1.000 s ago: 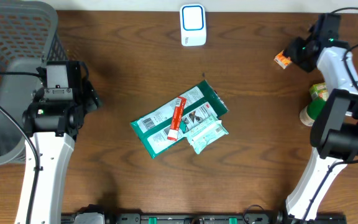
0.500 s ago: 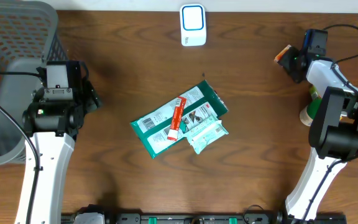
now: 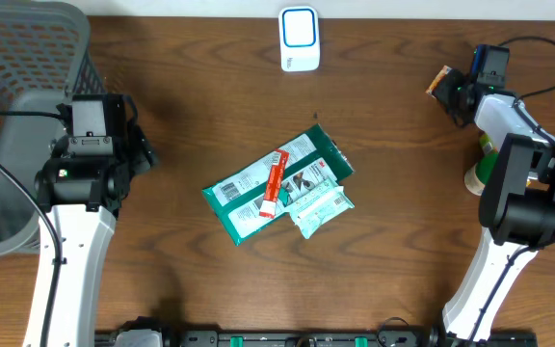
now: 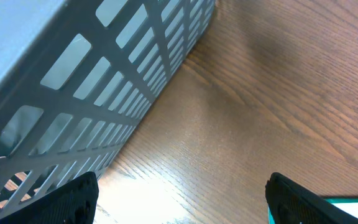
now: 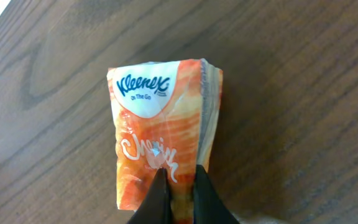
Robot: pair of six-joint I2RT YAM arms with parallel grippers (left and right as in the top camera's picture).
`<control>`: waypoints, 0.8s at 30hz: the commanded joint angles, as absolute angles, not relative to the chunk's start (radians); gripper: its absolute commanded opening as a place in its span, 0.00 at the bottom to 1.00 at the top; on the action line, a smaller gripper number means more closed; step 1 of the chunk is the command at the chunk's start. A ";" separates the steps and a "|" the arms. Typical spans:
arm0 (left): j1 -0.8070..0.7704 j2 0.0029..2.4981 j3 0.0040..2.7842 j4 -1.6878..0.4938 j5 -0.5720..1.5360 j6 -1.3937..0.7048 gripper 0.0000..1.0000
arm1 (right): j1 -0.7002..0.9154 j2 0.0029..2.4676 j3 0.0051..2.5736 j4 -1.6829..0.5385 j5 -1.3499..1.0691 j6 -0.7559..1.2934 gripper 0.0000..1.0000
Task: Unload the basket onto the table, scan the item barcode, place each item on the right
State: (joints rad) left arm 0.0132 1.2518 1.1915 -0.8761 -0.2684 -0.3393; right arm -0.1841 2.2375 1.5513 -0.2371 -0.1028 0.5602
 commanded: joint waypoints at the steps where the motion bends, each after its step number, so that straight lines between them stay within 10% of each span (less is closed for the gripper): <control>1: 0.019 1.248 1.202 -0.878 -0.281 -0.331 0.87 | -0.194 2.246 1.551 -0.255 -0.175 0.467 0.01; 13: 0.019 1.248 1.202 -0.878 -0.281 -0.331 0.87 | -0.087 2.072 1.829 -0.587 -0.283 0.272 0.01; 24: 0.019 1.248 1.202 -0.878 -0.281 -0.331 0.87 | 0.284 2.096 1.994 -0.517 0.173 0.172 0.01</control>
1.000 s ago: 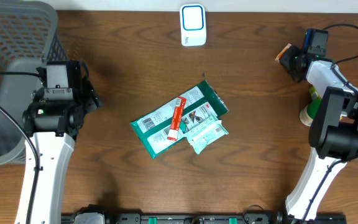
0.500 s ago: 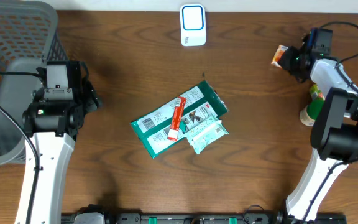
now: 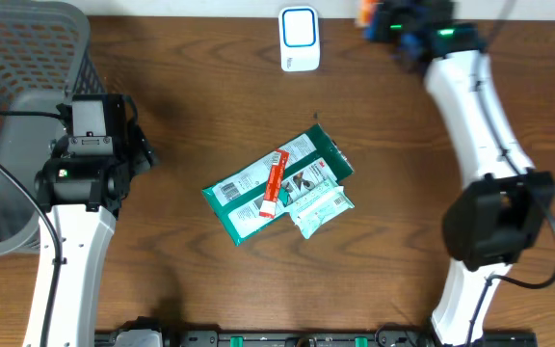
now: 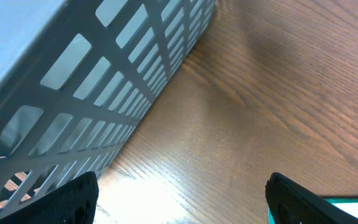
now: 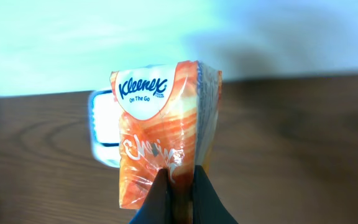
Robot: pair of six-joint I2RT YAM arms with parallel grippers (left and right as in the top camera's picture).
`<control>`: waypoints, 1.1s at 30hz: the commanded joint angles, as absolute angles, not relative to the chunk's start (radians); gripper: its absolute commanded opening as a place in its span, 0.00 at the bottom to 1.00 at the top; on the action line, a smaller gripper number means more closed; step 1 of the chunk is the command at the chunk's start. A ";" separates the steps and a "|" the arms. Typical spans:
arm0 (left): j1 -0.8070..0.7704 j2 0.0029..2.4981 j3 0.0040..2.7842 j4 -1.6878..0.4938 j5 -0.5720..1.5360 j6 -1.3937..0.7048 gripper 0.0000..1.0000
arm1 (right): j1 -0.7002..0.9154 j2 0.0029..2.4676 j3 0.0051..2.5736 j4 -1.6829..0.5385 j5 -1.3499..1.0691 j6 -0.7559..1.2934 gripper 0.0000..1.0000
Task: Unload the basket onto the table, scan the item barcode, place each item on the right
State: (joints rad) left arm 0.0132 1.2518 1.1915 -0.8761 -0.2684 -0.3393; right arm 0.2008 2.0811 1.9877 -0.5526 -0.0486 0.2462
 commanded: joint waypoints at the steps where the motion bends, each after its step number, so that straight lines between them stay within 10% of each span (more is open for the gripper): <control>1: 0.019 1.248 1.202 -0.878 -0.281 -0.330 0.87 | 0.313 2.110 1.994 -0.488 0.231 0.139 0.01; 22: 0.019 1.248 1.202 -0.878 -0.281 -0.331 0.87 | 0.482 2.424 1.996 0.009 0.717 -0.361 0.01; 33: 0.019 1.248 1.202 -0.878 -0.281 -0.331 0.87 | 0.449 1.985 1.996 -0.824 0.598 -0.051 0.01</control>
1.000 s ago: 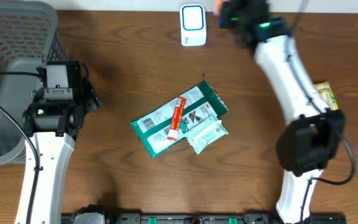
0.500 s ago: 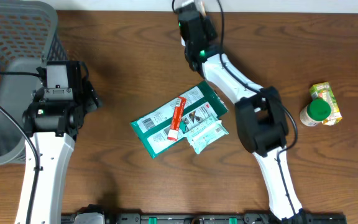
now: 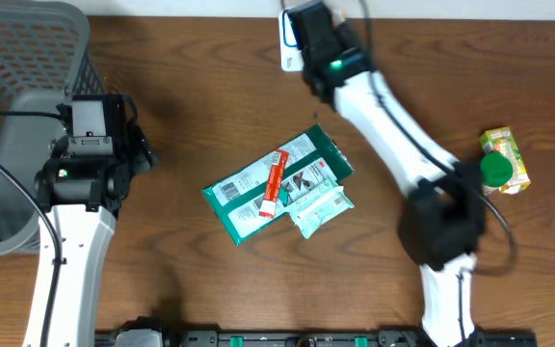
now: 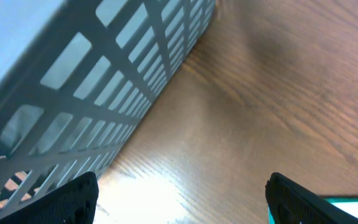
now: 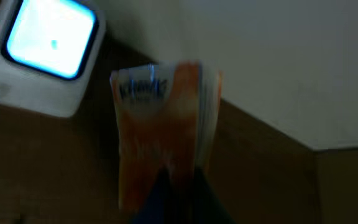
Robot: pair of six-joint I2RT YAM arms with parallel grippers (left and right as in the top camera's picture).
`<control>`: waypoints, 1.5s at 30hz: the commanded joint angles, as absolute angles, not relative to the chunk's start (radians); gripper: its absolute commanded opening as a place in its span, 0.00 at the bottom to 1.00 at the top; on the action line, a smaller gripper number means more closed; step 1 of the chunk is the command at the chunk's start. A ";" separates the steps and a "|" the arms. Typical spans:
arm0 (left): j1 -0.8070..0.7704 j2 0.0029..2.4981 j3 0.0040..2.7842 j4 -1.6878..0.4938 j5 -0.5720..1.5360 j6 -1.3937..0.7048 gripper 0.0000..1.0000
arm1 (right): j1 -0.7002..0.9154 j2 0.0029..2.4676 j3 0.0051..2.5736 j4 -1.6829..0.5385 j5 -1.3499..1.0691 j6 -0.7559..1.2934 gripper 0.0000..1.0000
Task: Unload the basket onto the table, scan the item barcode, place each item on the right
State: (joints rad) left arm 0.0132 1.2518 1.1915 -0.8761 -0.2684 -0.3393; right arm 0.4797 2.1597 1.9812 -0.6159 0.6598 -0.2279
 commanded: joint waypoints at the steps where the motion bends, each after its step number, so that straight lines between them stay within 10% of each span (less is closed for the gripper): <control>1: 0.019 1.248 1.202 -0.878 -0.281 -0.331 0.87 | 0.433 1.951 1.996 -0.911 0.570 -0.012 0.01; 10: 0.019 1.248 1.202 -0.878 -0.281 -0.331 0.87 | 0.150 1.904 1.951 -1.266 0.369 0.052 0.01; 22: 0.019 1.248 1.202 -0.878 -0.281 -0.331 0.87 | -0.210 1.904 1.483 -0.841 0.296 0.051 0.02; 27: 0.019 1.248 1.202 -0.878 -0.281 -0.331 0.87 | -0.255 1.904 1.424 -0.772 0.229 0.041 0.98; 45: 0.019 1.248 1.202 -0.878 -0.281 -0.331 0.87 | -0.120 1.843 1.712 -1.267 -0.590 -0.082 0.88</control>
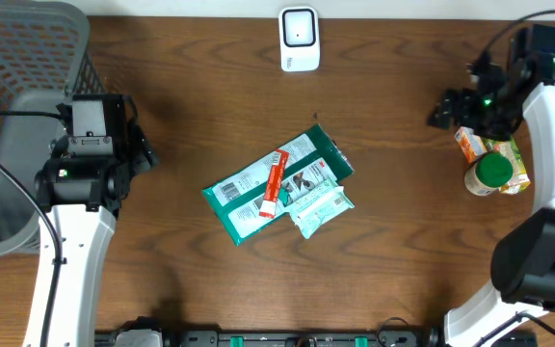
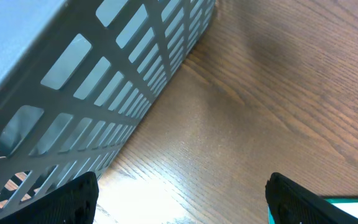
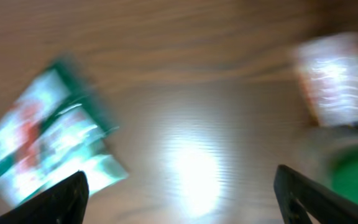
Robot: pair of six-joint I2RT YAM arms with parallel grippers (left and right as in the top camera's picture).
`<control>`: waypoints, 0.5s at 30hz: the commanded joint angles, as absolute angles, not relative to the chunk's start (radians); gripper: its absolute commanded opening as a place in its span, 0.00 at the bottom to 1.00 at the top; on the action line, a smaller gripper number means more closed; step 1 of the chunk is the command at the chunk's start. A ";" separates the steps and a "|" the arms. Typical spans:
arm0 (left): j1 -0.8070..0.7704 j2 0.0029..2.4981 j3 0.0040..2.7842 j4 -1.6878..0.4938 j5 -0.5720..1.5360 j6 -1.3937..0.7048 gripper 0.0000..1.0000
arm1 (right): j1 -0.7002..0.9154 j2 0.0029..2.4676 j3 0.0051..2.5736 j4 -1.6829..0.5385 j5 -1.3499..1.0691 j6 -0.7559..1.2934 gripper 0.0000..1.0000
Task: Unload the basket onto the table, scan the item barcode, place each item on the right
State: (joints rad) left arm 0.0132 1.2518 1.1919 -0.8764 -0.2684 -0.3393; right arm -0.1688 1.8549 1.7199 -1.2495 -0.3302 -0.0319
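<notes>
The orange Kleenex tissue pack [image 1: 467,145] lies on the table at the right, against a green-capped bottle [image 1: 490,172]. In the blurred right wrist view the tissue pack [image 3: 337,74] shows at the upper right. My right gripper [image 1: 443,108] hovers just left of the pack, open and holding nothing, its fingertips [image 3: 58,199] spread wide. The white scanner [image 1: 299,39] stands at the back middle. At the left, beside the basket, my left gripper [image 2: 182,199] is open over bare wood.
A pile of green and white packets with a red tube [image 1: 277,183] lies mid-table. A grey mesh basket [image 1: 27,58] fills the left edge. A yellow-green juice box [image 1: 514,166] sits by the bottle at the right.
My right gripper was shut on the tissue pack at the scanner. Now the pack lies at the right by the green-capped bottle, and the gripper is open beside it. The left arm has not moved.
My right gripper held the tissue pack over the table at the right. Then it held it at the back, right of the scanner, then right at the scanner. Now the pack is down at the right and the gripper is open.
</notes>
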 commanded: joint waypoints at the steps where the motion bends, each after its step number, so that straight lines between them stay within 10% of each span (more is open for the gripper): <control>1: 0.019 1.248 1.202 -0.878 -0.281 -0.331 0.87 | -0.100 1.843 1.695 -1.269 -0.593 -0.073 0.88; 15: 0.019 1.248 1.202 -0.878 -0.281 -0.331 0.87 | 0.228 1.843 1.177 -0.954 -0.591 0.442 0.77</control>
State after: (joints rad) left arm 0.0132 1.2518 1.1919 -0.8764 -0.2684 -0.3393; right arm 0.1654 1.8484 1.2755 -1.0222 -0.5701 0.2531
